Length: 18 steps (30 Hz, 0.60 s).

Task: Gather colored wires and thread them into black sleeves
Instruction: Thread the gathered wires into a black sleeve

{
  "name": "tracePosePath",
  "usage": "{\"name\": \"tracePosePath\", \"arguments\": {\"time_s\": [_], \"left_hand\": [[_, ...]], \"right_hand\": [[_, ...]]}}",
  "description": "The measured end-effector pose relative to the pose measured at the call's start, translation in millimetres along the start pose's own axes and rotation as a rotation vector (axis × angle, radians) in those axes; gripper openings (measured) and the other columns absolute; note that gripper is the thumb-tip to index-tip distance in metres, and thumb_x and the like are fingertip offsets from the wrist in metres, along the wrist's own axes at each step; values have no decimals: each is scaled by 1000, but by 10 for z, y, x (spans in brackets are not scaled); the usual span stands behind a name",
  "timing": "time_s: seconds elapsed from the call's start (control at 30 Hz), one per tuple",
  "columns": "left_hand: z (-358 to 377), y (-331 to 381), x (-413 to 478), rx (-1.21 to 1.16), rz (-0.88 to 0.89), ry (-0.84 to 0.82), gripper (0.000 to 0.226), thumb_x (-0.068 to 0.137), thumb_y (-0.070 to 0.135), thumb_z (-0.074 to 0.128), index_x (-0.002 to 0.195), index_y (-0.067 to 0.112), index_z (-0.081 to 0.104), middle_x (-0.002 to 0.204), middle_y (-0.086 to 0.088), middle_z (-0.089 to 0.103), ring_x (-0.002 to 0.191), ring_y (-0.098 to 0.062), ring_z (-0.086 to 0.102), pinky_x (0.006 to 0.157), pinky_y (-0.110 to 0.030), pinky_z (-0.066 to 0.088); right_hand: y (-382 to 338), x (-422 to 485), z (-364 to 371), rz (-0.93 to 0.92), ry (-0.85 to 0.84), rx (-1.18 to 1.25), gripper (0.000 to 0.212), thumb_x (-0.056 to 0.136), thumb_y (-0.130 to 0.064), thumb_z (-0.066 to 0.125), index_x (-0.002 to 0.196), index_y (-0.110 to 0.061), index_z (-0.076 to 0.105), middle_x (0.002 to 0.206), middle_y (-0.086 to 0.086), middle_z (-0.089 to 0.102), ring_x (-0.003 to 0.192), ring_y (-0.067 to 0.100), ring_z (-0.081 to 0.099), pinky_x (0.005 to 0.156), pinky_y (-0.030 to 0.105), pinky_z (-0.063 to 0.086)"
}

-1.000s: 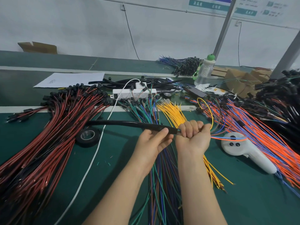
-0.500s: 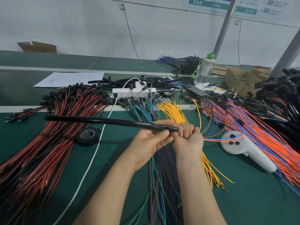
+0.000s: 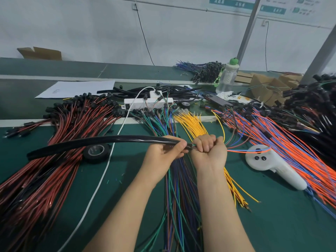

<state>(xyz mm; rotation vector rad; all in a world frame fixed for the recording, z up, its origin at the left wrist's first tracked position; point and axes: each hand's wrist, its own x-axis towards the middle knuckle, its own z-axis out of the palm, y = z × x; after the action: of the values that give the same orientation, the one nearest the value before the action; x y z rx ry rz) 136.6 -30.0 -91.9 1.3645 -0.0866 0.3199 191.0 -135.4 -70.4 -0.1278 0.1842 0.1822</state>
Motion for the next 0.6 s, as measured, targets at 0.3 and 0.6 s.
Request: {"name": "tracePosePath", "arguments": {"time_s": [0.3, 0.6], "left_hand": [[-41, -29, 7, -148, -144, 16, 6, 88, 13, 61, 88, 8, 65, 84, -7, 74, 80, -16, 72, 66, -15, 53], [137, -87, -3, -470, -256, 81, 21, 73, 21, 65, 84, 4, 66, 74, -5, 71, 67, -5, 68, 60, -12, 52]], "right_hand": [[-39, -4, 3, -9, -3, -29, 44, 103, -33, 33, 61, -18, 33, 41, -8, 23, 29, 6, 19, 34, 17, 12], [-5, -48, 46, -88, -64, -78, 52, 102, -35, 36, 52, -20, 29, 41, -8, 20, 30, 6, 16, 31, 18, 12]]}}
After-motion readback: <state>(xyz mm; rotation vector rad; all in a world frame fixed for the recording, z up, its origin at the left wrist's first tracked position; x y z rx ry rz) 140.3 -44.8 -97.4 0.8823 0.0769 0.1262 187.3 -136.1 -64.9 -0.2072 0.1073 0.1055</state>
